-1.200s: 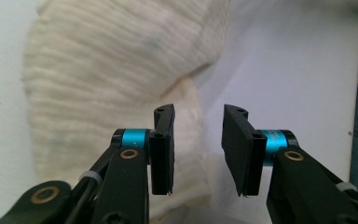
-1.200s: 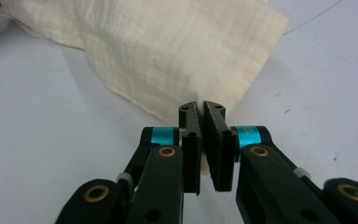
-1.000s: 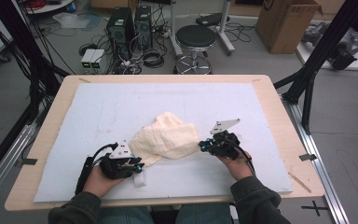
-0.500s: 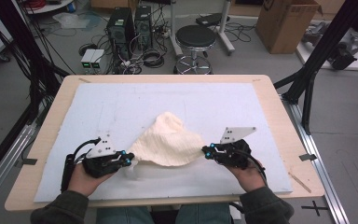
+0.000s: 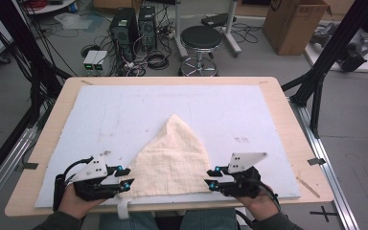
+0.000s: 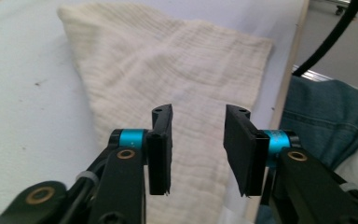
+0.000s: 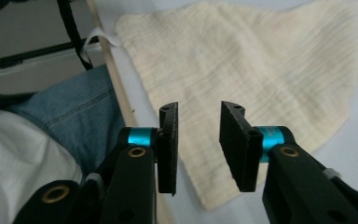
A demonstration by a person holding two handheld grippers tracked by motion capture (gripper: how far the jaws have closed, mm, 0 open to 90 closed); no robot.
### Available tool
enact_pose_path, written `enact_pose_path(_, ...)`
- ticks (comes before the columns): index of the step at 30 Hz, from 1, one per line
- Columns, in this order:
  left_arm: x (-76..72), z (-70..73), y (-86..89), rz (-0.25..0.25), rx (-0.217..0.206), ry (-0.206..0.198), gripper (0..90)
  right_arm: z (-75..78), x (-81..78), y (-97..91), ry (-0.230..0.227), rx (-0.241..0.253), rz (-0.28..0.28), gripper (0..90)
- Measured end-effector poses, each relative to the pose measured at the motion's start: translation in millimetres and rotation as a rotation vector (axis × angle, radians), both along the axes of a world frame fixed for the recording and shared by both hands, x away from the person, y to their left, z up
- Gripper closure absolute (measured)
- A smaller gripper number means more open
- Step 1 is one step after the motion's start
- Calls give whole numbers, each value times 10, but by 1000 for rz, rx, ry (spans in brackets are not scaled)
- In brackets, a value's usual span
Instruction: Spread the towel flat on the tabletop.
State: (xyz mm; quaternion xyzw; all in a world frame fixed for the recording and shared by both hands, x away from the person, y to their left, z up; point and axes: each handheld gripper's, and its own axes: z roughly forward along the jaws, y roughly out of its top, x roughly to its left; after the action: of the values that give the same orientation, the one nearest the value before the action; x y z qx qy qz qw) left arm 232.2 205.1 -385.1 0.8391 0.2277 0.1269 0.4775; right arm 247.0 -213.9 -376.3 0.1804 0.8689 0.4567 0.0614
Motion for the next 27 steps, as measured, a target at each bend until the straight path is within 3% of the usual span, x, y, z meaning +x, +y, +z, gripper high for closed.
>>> enact_pose_path(2, 105, 3, -12, 19, 3, -3, 600, 33, 114, 4, -6, -5, -14, 654)
enact_pose_path(3, 167, -5, -29, 37, -2, 0, 575, 61, 273, 26, -14, -12, -28, 653)
enact_pose_path(4, 234, -16, -46, 54, -11, 1, 575, 61, 273, 26, -14, -12, -28, 653)
enact_pose_path(5, 304, -28, -66, 73, -20, 5, 575, 87, 468, 58, -18, -13, -57, 649)
enact_pose_path(6, 378, -44, -87, 89, -30, 9, 575, 87, 468, 58, -18, -13, -57, 649)
enact_pose_path(9, 594, -93, -164, 148, -36, 18, 554, 94, 815, 131, -14, -2, -87, 641)
enact_pose_path(13, 840, -165, -287, 176, -30, 35, 516, -18, 1254, 284, 34, -33, -122, 604)
enact_pose_path(17, 1022, -277, -346, 179, 1, 102, 479, -195, 1486, 383, 99, -41, -148, 534)
enact_pose_path(18, 1047, -308, -355, 186, 16, 115, 475, -299, 1562, 427, 133, -70, -157, 497)
enact_pose_path(21, 1090, -361, -357, 188, 41, 152, 492, -383, 1616, 457, 159, -87, -169, 497)
enact_pose_path(22, 1093, -364, -357, 179, 51, 152, 524, -411, 1634, 466, 163, -92, -174, 504)
enact_pose_path(23, 1089, -369, -369, 176, 60, 156, 620, -453, 1653, 475, 176, -86, -182, 580)
enact_pose_path(24, 1088, -374, -378, 164, 68, 161, 620, -453, 1653, 475, 176, -86, -182, 580)
enact_pose_path(27, 1047, -373, -402, 142, 77, 163, 779, -484, 1651, 486, 188, -110, -160, 796)
